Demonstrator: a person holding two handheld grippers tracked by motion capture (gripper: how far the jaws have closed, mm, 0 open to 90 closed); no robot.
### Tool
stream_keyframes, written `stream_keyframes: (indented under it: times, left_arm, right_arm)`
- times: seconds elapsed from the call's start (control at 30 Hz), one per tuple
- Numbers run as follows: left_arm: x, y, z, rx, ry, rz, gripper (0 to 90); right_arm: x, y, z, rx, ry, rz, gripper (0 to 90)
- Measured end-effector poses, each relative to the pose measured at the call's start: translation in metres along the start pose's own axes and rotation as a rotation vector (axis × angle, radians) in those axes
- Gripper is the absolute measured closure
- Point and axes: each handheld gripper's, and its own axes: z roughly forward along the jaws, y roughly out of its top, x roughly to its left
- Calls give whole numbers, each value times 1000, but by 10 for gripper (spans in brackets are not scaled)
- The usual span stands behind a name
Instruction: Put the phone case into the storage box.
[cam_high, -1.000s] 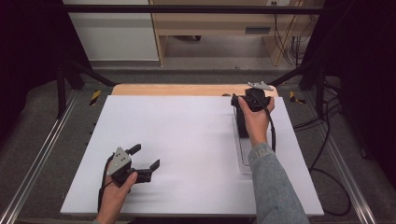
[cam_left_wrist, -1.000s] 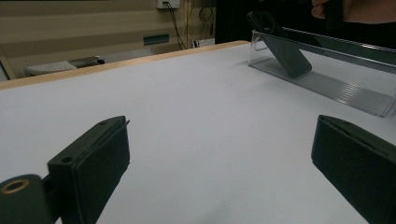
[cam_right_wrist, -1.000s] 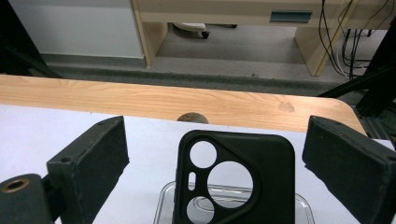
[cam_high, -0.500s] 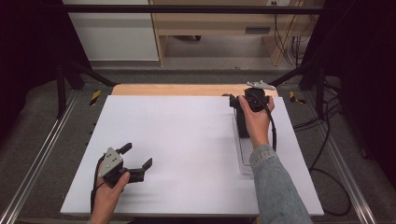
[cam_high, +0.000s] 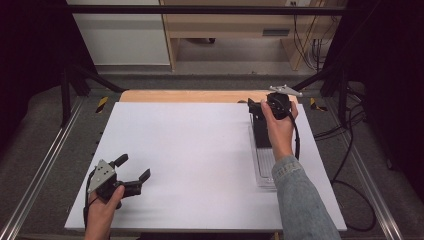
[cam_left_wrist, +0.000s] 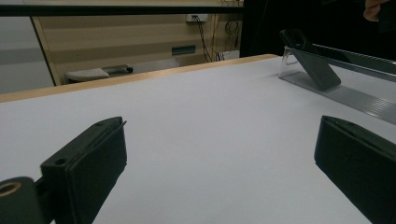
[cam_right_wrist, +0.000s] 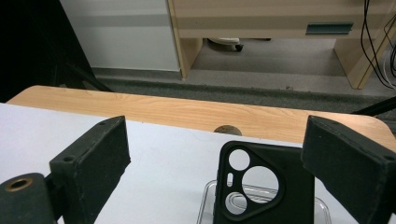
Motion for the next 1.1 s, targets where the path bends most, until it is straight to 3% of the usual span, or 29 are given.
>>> stream_keyframes:
  times: [0.5, 0.8, 1.1]
  left_arm:
    - [4, -1, -8, -10, 13, -10, 25]
    - [6, -1, -10, -13, 15, -20, 25]
    - [8, -2, -11, -13, 29, -36, 25]
  right_arm:
    - [4, 10, -30, -47, 53, -4, 63]
    - [6, 9, -62, -99, 91, -19, 58]
    - [1, 19, -96, -151, 110, -14, 53]
